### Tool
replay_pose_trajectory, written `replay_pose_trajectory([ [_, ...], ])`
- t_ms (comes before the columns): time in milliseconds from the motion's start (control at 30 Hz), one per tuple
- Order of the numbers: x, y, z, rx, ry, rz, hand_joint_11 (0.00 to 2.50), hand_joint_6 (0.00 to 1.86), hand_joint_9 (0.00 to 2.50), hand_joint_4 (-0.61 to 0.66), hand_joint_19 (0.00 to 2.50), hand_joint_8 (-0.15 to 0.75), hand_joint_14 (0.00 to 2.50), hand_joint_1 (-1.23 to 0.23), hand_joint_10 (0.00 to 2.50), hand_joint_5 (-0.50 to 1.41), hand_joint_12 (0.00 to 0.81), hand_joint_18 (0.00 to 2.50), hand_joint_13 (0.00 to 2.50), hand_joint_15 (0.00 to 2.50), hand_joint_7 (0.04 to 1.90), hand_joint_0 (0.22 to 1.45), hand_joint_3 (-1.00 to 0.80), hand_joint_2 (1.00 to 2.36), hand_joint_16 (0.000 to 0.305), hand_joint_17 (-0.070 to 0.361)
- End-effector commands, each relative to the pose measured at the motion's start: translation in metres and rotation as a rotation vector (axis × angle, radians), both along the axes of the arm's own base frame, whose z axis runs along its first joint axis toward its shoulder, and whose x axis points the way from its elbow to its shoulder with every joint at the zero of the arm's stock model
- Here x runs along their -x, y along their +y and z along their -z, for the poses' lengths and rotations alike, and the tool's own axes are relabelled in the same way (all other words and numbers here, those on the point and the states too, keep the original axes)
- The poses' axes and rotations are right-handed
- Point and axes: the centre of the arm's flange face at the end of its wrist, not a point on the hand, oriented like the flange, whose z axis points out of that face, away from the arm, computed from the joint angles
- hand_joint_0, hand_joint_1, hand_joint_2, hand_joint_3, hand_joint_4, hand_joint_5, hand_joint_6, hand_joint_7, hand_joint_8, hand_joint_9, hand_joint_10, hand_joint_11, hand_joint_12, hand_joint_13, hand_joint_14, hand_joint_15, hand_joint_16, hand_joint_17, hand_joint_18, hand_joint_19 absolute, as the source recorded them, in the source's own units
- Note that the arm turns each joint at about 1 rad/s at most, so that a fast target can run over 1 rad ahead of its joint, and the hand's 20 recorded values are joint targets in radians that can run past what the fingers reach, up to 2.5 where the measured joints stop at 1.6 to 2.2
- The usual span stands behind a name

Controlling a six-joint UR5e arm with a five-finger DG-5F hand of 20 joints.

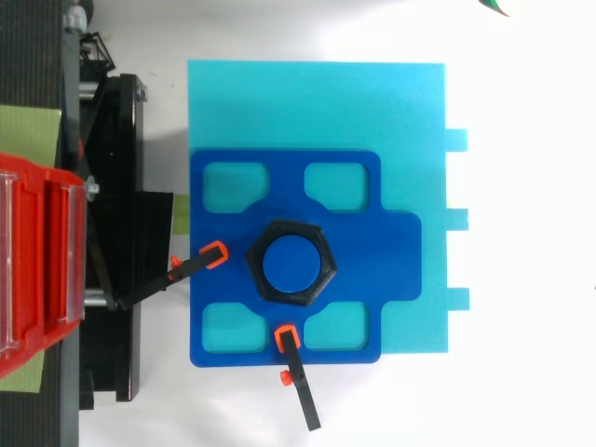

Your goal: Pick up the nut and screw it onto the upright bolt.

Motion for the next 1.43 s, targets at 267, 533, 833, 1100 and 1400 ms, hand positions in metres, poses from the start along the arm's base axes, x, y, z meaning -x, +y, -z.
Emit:
replay_pose_trajectory([
  [267,0.0,0.0,-0.0001,0.0,0.0,0.0,0.0,0.5,0.05,0.08,0.0,0.188,0.0,-0.46,0.0,-0.24,0.348,0.0,0.0,0.0,0.64,0.49,-0.5,1.0,0.052,0.116],
  [533,0.0001,0.0,0.0006,0.0,0.001,0.0,0.0,0.5,0.05,0.07,0.0,0.189,0.0,-0.46,0.0,-0.24,0.348,0.0,0.0,0.0,0.68,0.49,-0.5,1.0,0.051,0.116],
  [833,0.0,0.0,-0.0001,0.0,0.0,0.0,0.0,0.5,0.07,0.08,0.0,0.192,0.0,-0.44,0.0,-0.24,0.347,0.0,0.0,0.0,0.66,0.49,-0.5,1.0,0.051,0.115],
  [1100,0.0,0.0,-0.0001,0.0,0.0,0.0,0.0,0.5,0.09,0.07,0.0,0.19,0.0,-0.44,0.0,-0.24,0.344,0.0,0.0,0.0,0.64,0.5,-0.5,1.0,0.05,0.112],
  [1400,0.0,0.0,-0.0001,0.0,0.0,0.0,0.0,0.5,0.09,0.08,0.0,0.191,0.0,-0.42,0.0,-0.24,0.341,0.0,0.0,0.0,0.67,0.51,-0.5,1.0,0.049,0.111],
])
